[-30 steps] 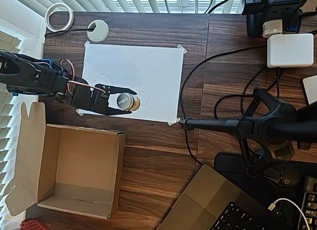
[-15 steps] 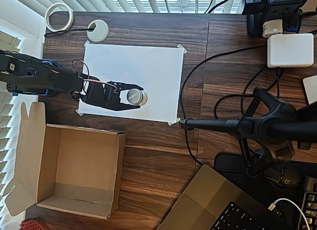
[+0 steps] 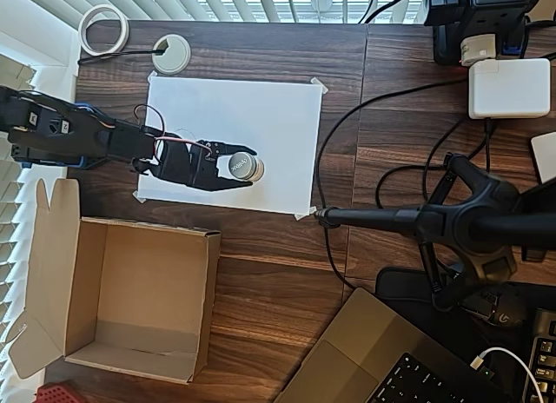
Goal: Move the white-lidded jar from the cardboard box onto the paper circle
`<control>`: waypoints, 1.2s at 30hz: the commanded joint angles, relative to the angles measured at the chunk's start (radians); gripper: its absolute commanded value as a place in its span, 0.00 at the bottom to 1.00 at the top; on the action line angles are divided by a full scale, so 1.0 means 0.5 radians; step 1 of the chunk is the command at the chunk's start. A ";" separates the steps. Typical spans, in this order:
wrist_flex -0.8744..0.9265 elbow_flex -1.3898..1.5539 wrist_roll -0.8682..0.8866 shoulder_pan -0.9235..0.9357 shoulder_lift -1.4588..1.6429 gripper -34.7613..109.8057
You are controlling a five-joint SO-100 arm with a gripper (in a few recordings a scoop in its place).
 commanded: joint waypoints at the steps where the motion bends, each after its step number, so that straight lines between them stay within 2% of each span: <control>1: -0.101 -0.009 -0.015 0.021 0.061 0.32; 36: -0.080 -0.117 -0.009 0.052 -0.077 0.32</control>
